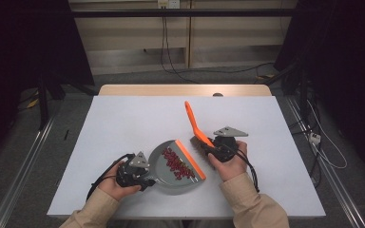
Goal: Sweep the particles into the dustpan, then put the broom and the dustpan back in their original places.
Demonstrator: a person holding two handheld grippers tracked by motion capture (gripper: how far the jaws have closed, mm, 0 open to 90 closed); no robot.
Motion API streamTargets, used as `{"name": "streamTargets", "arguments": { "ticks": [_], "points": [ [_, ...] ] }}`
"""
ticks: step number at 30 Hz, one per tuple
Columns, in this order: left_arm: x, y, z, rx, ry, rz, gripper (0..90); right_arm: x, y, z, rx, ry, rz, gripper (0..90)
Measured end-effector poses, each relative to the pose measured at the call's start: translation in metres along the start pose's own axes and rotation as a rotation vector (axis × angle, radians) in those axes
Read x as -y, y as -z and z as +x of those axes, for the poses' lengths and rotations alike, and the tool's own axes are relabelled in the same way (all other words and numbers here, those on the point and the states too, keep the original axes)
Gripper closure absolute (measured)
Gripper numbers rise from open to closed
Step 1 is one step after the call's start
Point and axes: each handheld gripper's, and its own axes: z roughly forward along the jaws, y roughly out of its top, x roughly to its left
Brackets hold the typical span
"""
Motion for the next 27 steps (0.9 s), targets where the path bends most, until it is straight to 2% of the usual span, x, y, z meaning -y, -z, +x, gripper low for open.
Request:
{"name": "streamTargets", "arguments": {
  "ticks": [1,2,4,5,7,9,14,16,18,19,21,22,23,27],
  "points": [
    [0.001,-0.001,-0.001,-0.008,0.018,-0.016,63.6,0.000,0.000,0.000,0.002,-0.002,-0.003,70.9],
    [0.001,0.001,0.002,-0.005,0.003,-0.004,63.5,-0.001,0.001,-0.001,-0.001,-0.004,-0.007,70.9],
    [0.003,0.004,0.004,-0.014,0.016,-0.020,63.6,-0.001,0.001,-0.002,0.002,-0.007,-0.010,70.9],
    [0.003,0.005,0.004,0.000,0.038,-0.035,63.6,-0.001,0.001,-0.002,0.000,-0.009,-0.009,70.9],
    [0.003,0.008,0.005,-0.014,0.050,-0.061,63.5,-0.001,0.001,-0.003,0.000,-0.007,-0.008,70.9],
    [0.003,0.011,0.008,-0.027,0.061,-0.064,63.5,-0.002,0.001,-0.004,-0.006,-0.009,-0.011,70.9],
    [0.004,0.018,0.016,-0.061,0.129,-0.102,63.5,-0.003,0.003,-0.010,-0.003,-0.018,-0.016,70.9],
    [0.003,0.022,0.019,-0.069,0.143,-0.106,63.5,-0.003,0.003,-0.012,-0.005,-0.016,-0.020,70.9],
    [0.003,0.025,0.020,-0.099,0.161,-0.105,63.5,-0.004,0.004,-0.013,-0.008,-0.015,-0.021,70.9],
    [0.004,0.026,0.022,-0.092,0.168,-0.106,63.5,-0.004,0.004,-0.013,-0.007,-0.014,-0.022,70.9],
    [0.004,0.028,0.024,-0.124,0.179,-0.104,63.5,-0.004,0.005,-0.015,-0.006,-0.012,-0.023,70.9],
    [0.005,0.029,0.026,-0.117,0.190,-0.111,63.5,-0.005,0.005,-0.016,-0.007,-0.010,-0.025,70.9],
    [0.005,0.030,0.027,-0.135,0.203,-0.110,63.5,-0.005,0.005,-0.016,-0.004,-0.009,-0.026,70.9],
    [0.008,0.033,0.033,-0.153,0.239,-0.115,63.5,-0.005,0.007,-0.019,-0.002,-0.009,-0.028,70.9]
  ]
}}
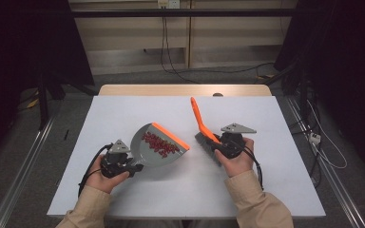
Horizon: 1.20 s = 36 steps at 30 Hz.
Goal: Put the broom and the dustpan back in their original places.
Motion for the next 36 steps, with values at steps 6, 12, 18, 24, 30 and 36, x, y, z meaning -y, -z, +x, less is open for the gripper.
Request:
{"name": "streamTargets", "arguments": {
  "ticks": [6,12,18,24,30,36],
  "points": [
    [0.002,0.003,0.010,-0.041,0.055,-0.008,63.5,0.000,0.007,-0.009,0.004,-0.011,-0.009,70.9],
    [0.005,0.007,0.018,-0.064,0.093,-0.012,63.5,0.000,0.017,-0.023,0.029,-0.035,-0.027,70.9],
    [0.007,0.007,0.024,-0.092,0.130,-0.014,63.5,0.003,0.024,-0.033,0.055,-0.033,-0.021,70.9],
    [0.010,0.007,0.029,-0.129,0.165,-0.009,63.5,0.007,0.035,-0.047,0.091,-0.035,-0.025,70.9],
    [0.011,0.006,0.036,-0.150,0.198,0.001,63.5,0.009,0.045,-0.058,0.115,-0.048,-0.033,70.9],
    [0.013,0.005,0.041,-0.174,0.216,0.017,63.5,0.013,0.049,-0.066,0.132,-0.053,-0.033,70.9]
  ]
}}
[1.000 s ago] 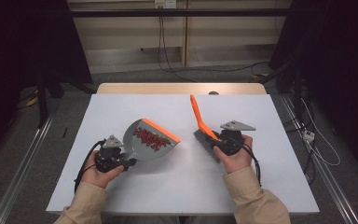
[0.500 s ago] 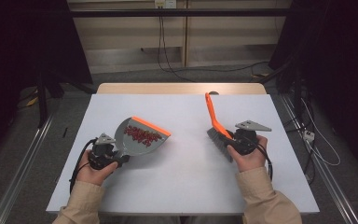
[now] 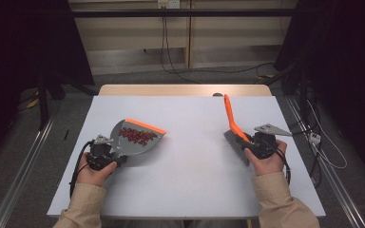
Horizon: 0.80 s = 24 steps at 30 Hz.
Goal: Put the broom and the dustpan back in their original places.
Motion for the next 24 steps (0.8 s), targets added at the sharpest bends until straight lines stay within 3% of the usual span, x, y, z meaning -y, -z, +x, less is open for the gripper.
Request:
{"name": "streamTargets", "arguments": {
  "ticks": [13,24],
  "points": [
    [0.000,-0.007,0.004,-0.060,0.039,0.011,63.5,0.004,0.006,-0.022,0.050,-0.029,-0.003,70.9],
    [-0.001,-0.012,0.010,-0.121,0.085,0.001,63.4,0.009,0.012,-0.046,0.152,-0.042,-0.011,70.8]
  ]
}}
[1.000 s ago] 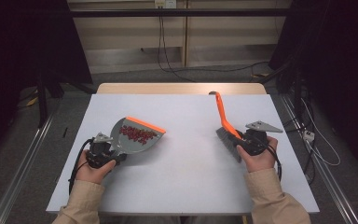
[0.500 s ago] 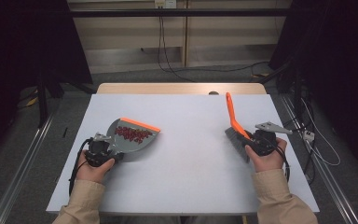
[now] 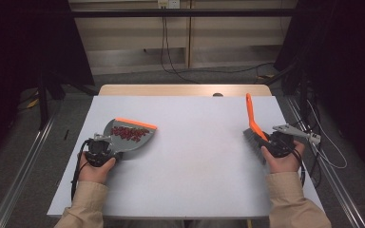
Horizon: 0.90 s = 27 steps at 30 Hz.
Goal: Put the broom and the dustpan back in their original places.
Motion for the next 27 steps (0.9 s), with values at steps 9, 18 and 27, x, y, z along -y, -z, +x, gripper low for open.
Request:
{"name": "streamTargets", "arguments": {
  "ticks": [9,18,27],
  "points": [
    [0.002,-0.003,-0.002,0.019,0.020,0.000,62.7,0.010,-0.004,-0.001,0.073,0.053,0.024,70.8],
    [0.006,0.001,-0.006,0.074,0.043,-0.024,52.9,0.011,-0.006,0.015,0.044,0.061,0.023,70.1],
    [0.009,0.004,-0.015,0.124,0.047,-0.033,45.3,0.011,-0.008,0.023,0.023,0.040,0.017,68.8]
  ]
}}
